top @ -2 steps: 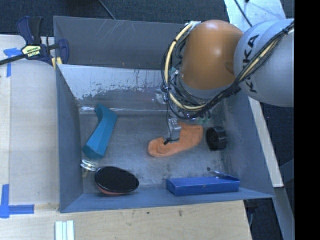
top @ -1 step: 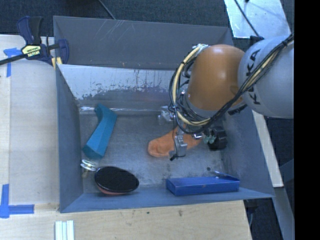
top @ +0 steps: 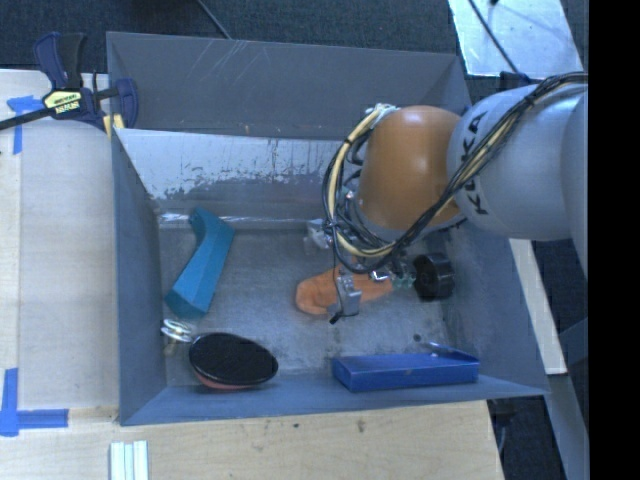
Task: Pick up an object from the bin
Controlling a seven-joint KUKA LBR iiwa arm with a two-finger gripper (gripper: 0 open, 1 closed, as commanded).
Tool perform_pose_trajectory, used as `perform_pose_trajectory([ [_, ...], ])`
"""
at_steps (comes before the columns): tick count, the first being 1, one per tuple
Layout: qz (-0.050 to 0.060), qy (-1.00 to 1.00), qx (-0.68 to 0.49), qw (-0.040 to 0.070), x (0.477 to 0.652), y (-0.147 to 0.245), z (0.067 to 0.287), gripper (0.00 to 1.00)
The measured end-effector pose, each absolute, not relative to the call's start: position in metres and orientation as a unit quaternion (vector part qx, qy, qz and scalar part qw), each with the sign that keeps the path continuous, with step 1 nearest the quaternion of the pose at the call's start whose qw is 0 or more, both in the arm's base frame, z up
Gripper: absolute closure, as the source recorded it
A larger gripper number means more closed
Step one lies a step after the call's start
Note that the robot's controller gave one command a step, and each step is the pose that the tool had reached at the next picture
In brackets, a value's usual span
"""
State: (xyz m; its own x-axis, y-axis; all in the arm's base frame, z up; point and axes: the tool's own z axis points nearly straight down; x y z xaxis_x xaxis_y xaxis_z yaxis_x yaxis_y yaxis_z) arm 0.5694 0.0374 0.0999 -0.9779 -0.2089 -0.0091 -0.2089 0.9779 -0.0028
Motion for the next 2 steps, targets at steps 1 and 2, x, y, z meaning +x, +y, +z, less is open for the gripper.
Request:
perform_pose_trajectory([
  [1,0.0,0.991,-0.133,0.001,0.5493,0.0383,0.0864,1.0],
  [2,0.0,0.991,-0.132,0.001,0.5496,0.0382,0.0856,1.0],
])
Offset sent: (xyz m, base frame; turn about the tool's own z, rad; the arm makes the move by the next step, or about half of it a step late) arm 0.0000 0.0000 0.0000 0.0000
